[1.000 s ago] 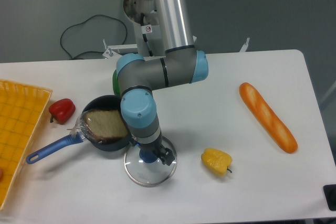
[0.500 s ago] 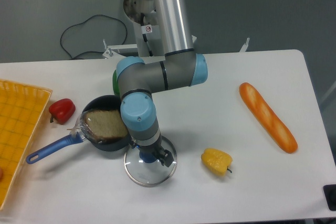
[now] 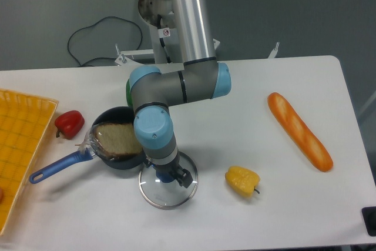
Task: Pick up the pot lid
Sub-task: 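Hold the knob and begin lifting the glass lid off the table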
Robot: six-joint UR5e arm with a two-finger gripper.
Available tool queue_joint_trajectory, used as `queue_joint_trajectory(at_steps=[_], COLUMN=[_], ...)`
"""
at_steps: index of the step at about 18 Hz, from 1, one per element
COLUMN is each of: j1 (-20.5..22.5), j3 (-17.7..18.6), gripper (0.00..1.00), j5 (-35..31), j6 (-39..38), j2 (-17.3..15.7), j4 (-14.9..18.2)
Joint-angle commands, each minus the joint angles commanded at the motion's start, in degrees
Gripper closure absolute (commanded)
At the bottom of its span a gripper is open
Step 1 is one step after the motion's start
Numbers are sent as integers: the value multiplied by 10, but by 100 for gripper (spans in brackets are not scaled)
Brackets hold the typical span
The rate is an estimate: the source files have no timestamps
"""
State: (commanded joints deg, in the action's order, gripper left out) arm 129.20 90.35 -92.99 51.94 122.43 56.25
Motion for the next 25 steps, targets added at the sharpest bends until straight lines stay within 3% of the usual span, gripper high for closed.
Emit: queue_joint_trajectory(at_steps=[1, 4, 7, 17, 25], j1=[0, -1, -1, 1, 4], j3=[0, 0, 0, -9, -28], gripper=[1, 20, 32, 47, 47], j5=[-1, -1, 0, 1, 10], j6=[0, 1, 2, 3, 27], j2=[1, 1, 1, 0, -22], j4=[0, 1, 1, 2, 8])
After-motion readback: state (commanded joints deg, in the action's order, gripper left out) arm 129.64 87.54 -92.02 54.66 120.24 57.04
